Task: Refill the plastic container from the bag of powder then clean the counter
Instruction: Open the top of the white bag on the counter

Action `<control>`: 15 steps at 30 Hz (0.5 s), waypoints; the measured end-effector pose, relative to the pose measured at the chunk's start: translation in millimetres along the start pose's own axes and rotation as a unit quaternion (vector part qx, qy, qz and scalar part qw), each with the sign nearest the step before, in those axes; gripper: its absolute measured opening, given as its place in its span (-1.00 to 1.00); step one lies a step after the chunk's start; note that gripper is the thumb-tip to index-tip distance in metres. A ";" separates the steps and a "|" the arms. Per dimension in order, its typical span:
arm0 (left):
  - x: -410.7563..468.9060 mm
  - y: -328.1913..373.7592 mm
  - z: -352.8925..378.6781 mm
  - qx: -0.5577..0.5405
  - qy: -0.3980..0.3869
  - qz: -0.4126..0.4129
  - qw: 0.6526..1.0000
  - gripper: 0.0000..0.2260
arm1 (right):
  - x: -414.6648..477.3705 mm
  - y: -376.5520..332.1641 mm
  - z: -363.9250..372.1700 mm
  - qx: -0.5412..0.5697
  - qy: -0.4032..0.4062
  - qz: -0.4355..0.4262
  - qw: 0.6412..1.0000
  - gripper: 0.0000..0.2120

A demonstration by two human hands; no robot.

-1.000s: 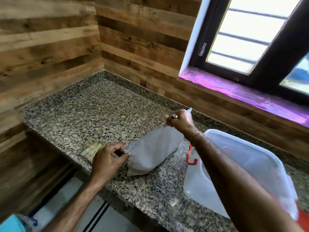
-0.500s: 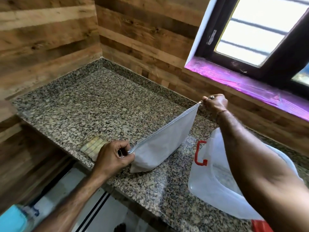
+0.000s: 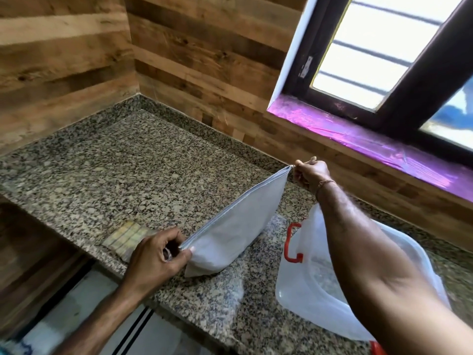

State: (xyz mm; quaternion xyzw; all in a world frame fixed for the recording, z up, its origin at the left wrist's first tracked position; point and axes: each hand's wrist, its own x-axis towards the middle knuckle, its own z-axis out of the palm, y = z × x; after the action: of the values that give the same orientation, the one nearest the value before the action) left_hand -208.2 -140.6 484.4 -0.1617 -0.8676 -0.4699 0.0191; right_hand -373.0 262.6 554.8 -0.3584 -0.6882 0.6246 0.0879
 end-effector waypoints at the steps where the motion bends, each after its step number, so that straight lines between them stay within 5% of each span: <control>1: 0.8 0.4 0.8 0.006 0.001 0.000 1.000 -0.74 | -0.7 0.9 0.0 0.013 -0.006 0.010 1.000 -0.58; 6: 6.3 8.7 -2.2 0.008 -0.010 -0.005 1.000 -0.74 | -4.6 0.4 0.7 -0.016 0.017 -0.014 1.000 -0.70; 8: 5.3 14.7 -5.1 -0.069 -0.021 -0.036 0.997 -0.61 | -5.9 -5.4 2.3 -0.180 0.055 -0.090 0.978 -0.89; 9: 4.1 18.8 -6.4 -0.124 -0.029 -0.085 0.988 -0.52 | -7.4 -9.2 5.8 -0.276 0.068 -0.131 0.950 -0.80; 12: -1.2 17.4 -6.0 -0.227 -0.114 -0.319 0.913 -0.28 | -18.4 -24.7 25.8 -0.477 0.054 -0.231 0.846 -0.49; 15: -5.7 12.6 -0.5 -0.357 -0.222 -0.417 0.806 -0.23 | -22.9 -37.1 46.7 -0.606 -0.022 -0.193 0.771 -0.24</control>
State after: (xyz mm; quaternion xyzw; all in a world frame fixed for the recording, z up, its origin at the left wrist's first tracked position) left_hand -199.1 -136.1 493.9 0.1200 -0.6032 -0.6605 -0.4306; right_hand -397.2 213.0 587.0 -0.1828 -0.9806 0.0554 -0.0443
